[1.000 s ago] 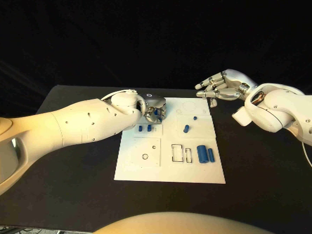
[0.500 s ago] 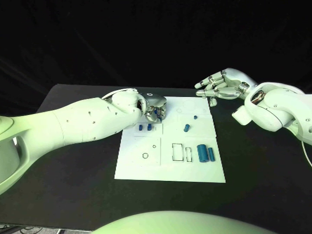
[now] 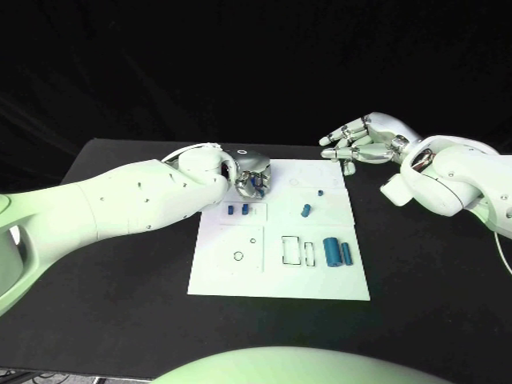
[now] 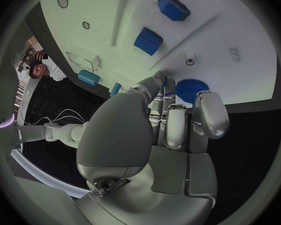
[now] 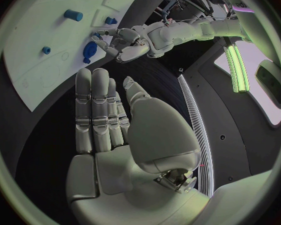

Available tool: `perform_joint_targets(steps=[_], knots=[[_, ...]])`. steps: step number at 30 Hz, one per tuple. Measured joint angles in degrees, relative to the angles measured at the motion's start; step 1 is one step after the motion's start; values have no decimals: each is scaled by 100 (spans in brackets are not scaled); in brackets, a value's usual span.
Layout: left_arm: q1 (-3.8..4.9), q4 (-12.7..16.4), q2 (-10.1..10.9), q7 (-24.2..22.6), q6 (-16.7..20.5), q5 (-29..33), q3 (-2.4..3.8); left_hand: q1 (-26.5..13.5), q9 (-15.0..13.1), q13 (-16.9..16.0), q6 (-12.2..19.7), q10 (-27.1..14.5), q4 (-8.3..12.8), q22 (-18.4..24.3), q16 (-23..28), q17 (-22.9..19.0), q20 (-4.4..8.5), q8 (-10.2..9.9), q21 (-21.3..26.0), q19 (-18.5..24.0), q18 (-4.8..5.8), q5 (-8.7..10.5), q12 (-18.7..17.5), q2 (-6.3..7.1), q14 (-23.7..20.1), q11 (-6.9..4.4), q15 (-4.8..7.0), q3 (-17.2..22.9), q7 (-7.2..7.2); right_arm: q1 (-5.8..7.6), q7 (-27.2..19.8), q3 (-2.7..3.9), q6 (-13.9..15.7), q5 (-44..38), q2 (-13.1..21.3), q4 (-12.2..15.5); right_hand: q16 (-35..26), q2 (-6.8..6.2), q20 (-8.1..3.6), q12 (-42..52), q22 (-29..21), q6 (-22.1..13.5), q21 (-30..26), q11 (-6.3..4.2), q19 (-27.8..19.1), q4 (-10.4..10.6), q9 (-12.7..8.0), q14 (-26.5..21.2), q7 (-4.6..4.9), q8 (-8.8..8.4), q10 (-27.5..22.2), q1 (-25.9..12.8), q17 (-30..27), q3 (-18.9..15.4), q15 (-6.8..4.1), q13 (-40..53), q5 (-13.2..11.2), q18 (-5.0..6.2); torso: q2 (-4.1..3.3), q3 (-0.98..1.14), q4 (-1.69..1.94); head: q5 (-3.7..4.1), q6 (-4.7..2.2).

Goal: Assemble the parts on the task board

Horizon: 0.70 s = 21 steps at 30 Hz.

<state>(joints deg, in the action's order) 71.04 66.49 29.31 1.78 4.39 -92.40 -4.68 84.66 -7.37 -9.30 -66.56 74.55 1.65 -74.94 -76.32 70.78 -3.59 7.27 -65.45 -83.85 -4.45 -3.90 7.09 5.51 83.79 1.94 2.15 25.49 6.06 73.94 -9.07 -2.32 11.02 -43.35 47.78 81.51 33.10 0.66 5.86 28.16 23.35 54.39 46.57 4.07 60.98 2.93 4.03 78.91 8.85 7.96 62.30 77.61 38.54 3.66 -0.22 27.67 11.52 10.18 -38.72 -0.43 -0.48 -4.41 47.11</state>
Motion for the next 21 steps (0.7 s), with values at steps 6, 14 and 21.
perform_joint_targets(steps=[6, 14, 21], knots=[[29, 331, 284, 12, 41, 102, 134, 0, 4, -44, 1, -33, 44, 0, 0, -41, 0, -24, 0, 0, 0, 0, 0, 0, -1, 33, -1, 44, -1, -2, -3, 0, -3, 1, 0, -3, 0, 0, 0, 0, 0, 0, 0, 0, 0, 0, 0, 0, 0, 0, 0, 0, 0, 0, 0, 0, 0, 0, 7, 4, 7, -11, -8], [80, 624, 714, 45, 10, 370, 175, -112, 3, -73, 3, -74, 51, 1, 0, -107, 0, -54, 10, 0, 0, 0, 1, -14, -1, 31, -1, 57, -2, -9, -6, 0, -6, 2, 5, -8, 0, 0, 0, 0, -6, 0, 0, 0, 0, 0, 0, 0, 0, 0, 0, 0, 0, 0, 0, -8, 0, 0, 14, 14, 21, -19, -19], [75, 625, 860, 85, -104, 556, 175, -142, -7, -68, 16, -95, 42, 1, 12, -132, 0, -87, 44, 0, 0, 0, -31, 15, -1, 51, -1, 80, 9, -12, -7, 0, -6, 3, 9, -8, 0, 0, 0, 0, -6, 0, 0, 0, 0, 0, 0, 0, -1, 0, 0, 0, 0, 0, 0, -8, 0, 0, 14, 13, 21, -16, -18]])
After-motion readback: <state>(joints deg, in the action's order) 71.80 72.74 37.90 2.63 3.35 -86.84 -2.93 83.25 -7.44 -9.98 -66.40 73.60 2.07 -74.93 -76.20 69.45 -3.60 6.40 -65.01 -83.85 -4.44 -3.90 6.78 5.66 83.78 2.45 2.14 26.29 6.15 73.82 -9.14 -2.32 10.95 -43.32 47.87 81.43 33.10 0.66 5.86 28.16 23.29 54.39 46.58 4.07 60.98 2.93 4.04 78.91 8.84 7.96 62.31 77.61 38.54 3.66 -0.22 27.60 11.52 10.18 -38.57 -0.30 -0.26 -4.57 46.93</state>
